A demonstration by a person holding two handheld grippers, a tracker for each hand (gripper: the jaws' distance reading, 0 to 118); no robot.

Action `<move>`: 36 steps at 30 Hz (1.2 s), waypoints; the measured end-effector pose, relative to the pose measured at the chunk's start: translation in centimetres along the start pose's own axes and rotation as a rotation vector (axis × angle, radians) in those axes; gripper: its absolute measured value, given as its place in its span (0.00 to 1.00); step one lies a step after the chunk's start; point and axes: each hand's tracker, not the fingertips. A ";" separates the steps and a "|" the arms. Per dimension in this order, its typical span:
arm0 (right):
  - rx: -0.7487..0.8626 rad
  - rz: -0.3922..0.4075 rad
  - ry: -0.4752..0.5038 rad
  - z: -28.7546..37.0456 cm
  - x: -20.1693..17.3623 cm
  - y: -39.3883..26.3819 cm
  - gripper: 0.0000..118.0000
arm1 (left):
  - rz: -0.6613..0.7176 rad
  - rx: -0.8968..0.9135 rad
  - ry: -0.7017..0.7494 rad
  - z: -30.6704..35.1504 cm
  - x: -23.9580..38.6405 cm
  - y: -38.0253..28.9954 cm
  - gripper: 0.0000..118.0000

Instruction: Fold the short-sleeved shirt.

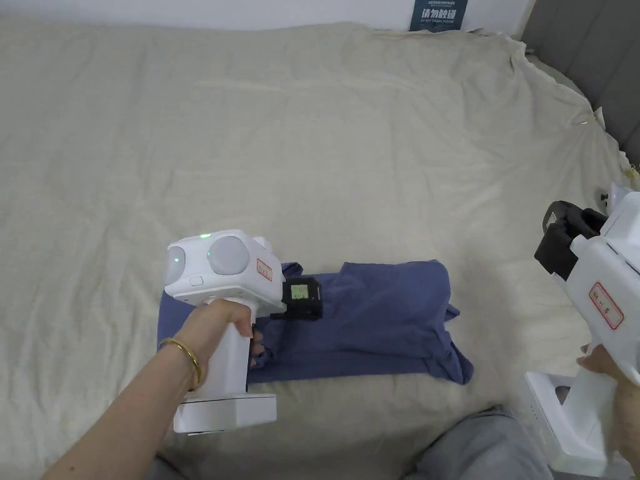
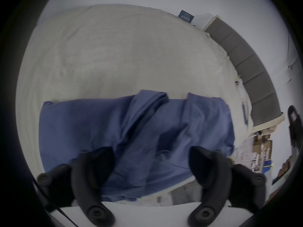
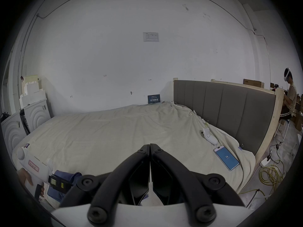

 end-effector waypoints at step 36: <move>-0.016 -0.023 0.001 0.1 0.1 -0.5 0.00 | -0.371 0.278 0.234 -3.5 4.6 -9.7 0.00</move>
